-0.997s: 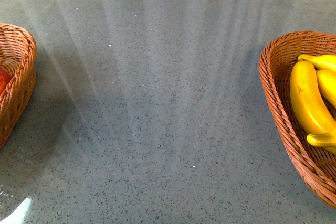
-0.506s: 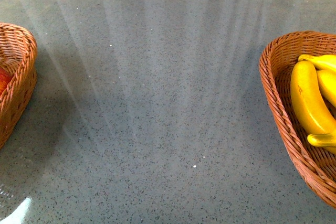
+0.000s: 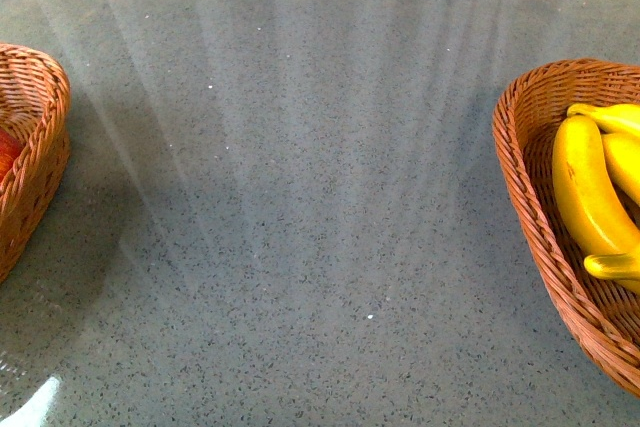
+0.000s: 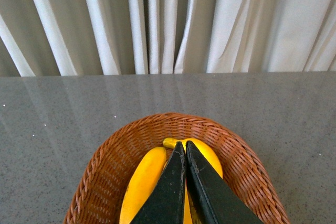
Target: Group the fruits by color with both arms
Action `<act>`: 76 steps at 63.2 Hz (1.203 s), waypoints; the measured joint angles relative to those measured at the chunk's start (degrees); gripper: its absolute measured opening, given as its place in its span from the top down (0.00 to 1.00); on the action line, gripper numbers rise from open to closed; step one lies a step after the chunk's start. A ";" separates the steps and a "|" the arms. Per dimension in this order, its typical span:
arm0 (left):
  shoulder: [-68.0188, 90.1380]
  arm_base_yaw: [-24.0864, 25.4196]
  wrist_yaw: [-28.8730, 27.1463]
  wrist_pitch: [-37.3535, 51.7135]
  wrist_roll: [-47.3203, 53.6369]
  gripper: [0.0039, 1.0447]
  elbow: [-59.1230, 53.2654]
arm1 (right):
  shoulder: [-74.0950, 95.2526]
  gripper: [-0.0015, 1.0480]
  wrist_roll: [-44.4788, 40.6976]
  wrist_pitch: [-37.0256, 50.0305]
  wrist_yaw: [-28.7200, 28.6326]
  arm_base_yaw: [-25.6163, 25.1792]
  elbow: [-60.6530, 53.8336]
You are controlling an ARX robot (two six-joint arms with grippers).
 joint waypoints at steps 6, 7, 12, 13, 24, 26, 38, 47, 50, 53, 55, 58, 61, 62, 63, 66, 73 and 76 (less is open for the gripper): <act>0.00 0.00 0.00 0.00 0.00 0.09 0.00 | -3.61 0.98 0.00 -3.23 0.00 0.00 -0.02; 0.00 0.00 0.00 0.00 0.00 0.09 0.00 | -4.37 0.98 0.00 -3.93 0.00 0.00 -0.02; 0.00 0.00 0.00 0.00 0.00 0.09 0.02 | -7.58 0.98 0.00 -6.95 0.00 0.00 -0.02; 0.00 0.00 0.00 0.00 0.00 0.09 0.00 | -8.24 0.98 0.00 -7.54 0.00 0.00 -0.02; 0.00 0.00 0.00 0.00 0.00 0.09 0.00 | -13.64 0.98 0.00 -12.61 0.00 0.00 -0.04; 0.00 0.00 0.00 0.00 0.00 0.09 0.00 | -14.49 0.98 0.00 -13.46 0.00 0.00 -0.04; 0.00 0.00 0.00 0.00 0.00 0.09 0.02 | -19.37 0.98 0.00 -18.12 0.00 0.00 -0.04; 0.00 0.00 0.00 0.00 0.00 0.09 0.00 | -22.18 0.98 0.00 -20.98 0.00 0.00 -0.04; 0.00 0.00 0.00 0.00 0.00 0.09 0.00 | -23.10 0.98 0.00 -21.90 0.00 0.02 -0.04; 0.00 0.00 0.00 0.00 0.00 0.09 0.00 | -23.98 0.98 0.00 -22.75 0.00 0.02 -0.04; 0.00 0.00 0.00 0.00 0.00 0.09 0.00 | -24.48 0.98 0.00 -23.23 0.00 0.02 -0.04; 0.00 0.00 0.00 0.00 0.00 0.09 0.02 | -25.22 0.98 0.00 -24.00 0.00 0.02 -0.04; 0.00 0.00 0.00 0.00 0.00 0.09 0.00 | -25.97 0.98 0.00 -24.74 0.00 0.02 -0.04; 0.00 0.00 0.00 0.00 -0.02 0.09 0.00 | -26.25 0.98 0.00 -25.03 0.00 0.02 -0.04; 0.00 0.00 0.00 0.00 -0.02 0.09 0.00 | -26.38 0.98 0.00 -25.18 0.00 0.02 -0.04; 0.00 0.00 0.00 0.00 0.00 0.09 0.00 | -27.15 0.98 0.00 -25.97 0.00 0.02 -0.04; 0.00 0.00 0.00 0.00 0.00 0.09 0.00 | -32.94 0.98 0.00 -33.66 -0.15 0.09 -0.02; 0.00 0.00 0.00 0.00 0.00 0.09 0.00 | -36.00 0.98 0.00 -35.95 -0.02 0.09 -0.02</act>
